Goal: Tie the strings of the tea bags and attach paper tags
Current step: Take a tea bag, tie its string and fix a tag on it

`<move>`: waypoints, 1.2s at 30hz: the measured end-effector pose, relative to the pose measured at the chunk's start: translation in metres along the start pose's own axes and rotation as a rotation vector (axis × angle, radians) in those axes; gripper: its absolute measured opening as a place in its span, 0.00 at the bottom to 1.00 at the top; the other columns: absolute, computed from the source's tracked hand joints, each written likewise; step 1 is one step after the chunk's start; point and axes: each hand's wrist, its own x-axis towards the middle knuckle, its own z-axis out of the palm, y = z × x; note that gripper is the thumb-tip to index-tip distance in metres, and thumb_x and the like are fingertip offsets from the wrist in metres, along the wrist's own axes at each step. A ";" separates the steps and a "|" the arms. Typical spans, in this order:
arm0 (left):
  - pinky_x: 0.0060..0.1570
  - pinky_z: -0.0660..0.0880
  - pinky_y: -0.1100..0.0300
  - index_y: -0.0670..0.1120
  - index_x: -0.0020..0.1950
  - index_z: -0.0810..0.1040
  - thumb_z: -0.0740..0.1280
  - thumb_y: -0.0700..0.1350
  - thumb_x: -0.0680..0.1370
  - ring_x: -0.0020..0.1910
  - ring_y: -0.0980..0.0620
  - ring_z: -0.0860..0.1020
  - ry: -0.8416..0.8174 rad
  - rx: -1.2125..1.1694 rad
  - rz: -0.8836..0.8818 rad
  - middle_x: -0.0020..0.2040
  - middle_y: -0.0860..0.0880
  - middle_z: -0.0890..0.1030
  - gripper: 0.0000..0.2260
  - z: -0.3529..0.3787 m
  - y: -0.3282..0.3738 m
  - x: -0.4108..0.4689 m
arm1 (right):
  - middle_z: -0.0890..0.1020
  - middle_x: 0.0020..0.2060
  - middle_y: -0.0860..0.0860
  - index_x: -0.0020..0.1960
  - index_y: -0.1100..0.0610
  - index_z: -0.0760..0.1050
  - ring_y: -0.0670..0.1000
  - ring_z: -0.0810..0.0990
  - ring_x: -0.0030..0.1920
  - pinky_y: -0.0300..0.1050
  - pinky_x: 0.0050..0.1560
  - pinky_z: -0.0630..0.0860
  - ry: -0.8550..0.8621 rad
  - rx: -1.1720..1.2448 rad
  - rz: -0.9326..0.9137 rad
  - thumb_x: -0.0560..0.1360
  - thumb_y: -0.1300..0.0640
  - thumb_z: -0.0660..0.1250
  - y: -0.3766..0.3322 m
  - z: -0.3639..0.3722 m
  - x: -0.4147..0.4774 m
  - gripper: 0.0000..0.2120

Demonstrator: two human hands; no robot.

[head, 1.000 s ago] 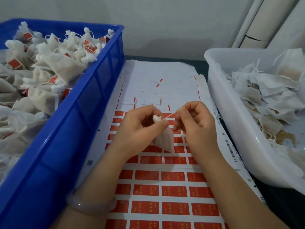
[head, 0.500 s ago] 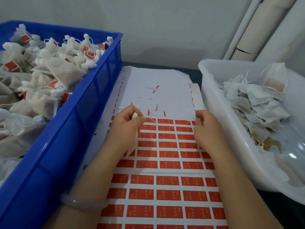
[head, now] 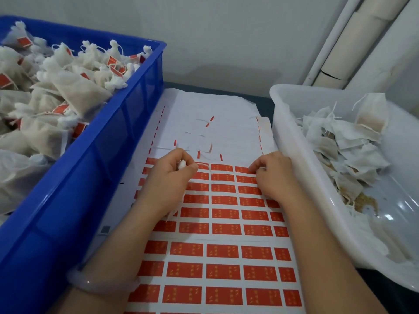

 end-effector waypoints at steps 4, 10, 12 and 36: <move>0.30 0.68 0.67 0.52 0.40 0.73 0.61 0.48 0.79 0.36 0.57 0.78 0.006 0.012 -0.007 0.36 0.57 0.78 0.08 0.000 0.000 0.000 | 0.70 0.57 0.48 0.57 0.48 0.70 0.50 0.70 0.59 0.50 0.64 0.70 0.014 0.094 0.002 0.78 0.60 0.60 0.004 0.000 -0.006 0.10; 0.30 0.68 0.67 0.51 0.40 0.73 0.61 0.48 0.79 0.35 0.58 0.78 0.113 0.069 -0.025 0.38 0.57 0.79 0.08 -0.006 -0.004 0.002 | 0.69 0.65 0.53 0.68 0.54 0.62 0.54 0.69 0.64 0.56 0.65 0.69 -0.027 -0.043 0.048 0.78 0.53 0.59 0.003 0.002 -0.016 0.19; 0.30 0.68 0.66 0.51 0.40 0.73 0.61 0.48 0.79 0.37 0.57 0.78 0.119 0.091 -0.022 0.39 0.57 0.79 0.08 -0.006 -0.006 0.004 | 0.70 0.65 0.52 0.68 0.53 0.61 0.54 0.70 0.64 0.56 0.64 0.71 -0.086 0.033 0.056 0.78 0.53 0.59 0.004 -0.001 -0.016 0.19; 0.32 0.71 0.61 0.51 0.40 0.70 0.58 0.53 0.79 0.35 0.50 0.80 0.163 -0.008 0.012 0.37 0.50 0.79 0.10 -0.008 0.003 -0.003 | 0.85 0.46 0.55 0.59 0.62 0.75 0.55 0.85 0.44 0.48 0.38 0.82 -0.290 1.335 0.271 0.77 0.63 0.62 -0.002 -0.025 -0.030 0.12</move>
